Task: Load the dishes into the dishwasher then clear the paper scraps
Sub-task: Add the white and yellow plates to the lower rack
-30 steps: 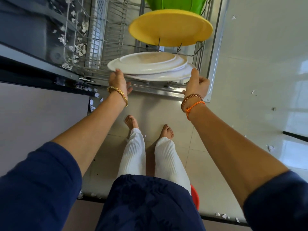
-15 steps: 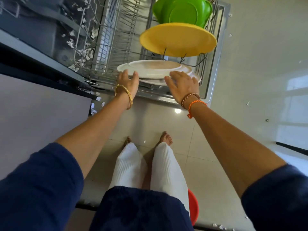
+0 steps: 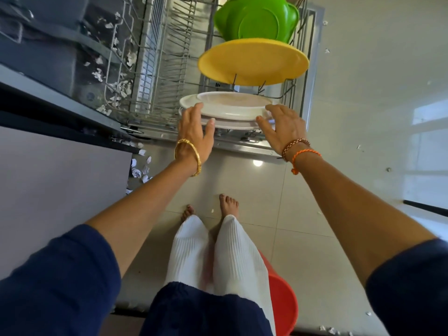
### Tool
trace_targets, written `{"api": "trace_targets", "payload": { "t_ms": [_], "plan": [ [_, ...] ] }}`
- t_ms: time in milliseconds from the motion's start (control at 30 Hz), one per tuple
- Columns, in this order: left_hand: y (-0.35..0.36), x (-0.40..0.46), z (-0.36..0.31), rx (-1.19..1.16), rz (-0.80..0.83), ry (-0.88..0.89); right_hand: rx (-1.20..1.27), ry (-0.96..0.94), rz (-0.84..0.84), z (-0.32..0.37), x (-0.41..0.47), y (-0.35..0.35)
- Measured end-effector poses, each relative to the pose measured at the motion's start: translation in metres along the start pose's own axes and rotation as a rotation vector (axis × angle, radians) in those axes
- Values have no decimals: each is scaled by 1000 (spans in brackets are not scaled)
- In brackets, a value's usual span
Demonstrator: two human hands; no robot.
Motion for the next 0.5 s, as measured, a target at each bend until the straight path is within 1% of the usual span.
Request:
{"api": "trace_targets", "payload": {
  "t_ms": [67,200,267,300,400,467,500],
  "plan": [
    [-2,4,0,-11,-29,9,6,-56,-26,8,-2,3],
    [-14,7,2,-7,-143,-27,24,-166,-112,25,-6,4],
    [-28,4,0,23,-182,-52,65,-216,-184,38,-10,-7],
    [-38,1,-2,30,-190,-52,132,-227,-240,45,-14,-17],
    [-91,-6,-31,-46,-239,27,399,-277,-420,84,-26,-74],
    [-137,-12,-60,-83,-303,112,517,-333,-484,118,-27,-119],
    [-167,-17,-78,-113,-358,168,574,-390,-505,139,-28,-145]
  ]
}}
Point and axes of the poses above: each hand's wrist, its own x-axis towards the middle knuckle, its own y-axis out of the palm, z = x × y, the point moved 3 cm from there along x, towards the middle knuckle, and after that the axes turned 14 degrees about -z, right-handed, at the moved point
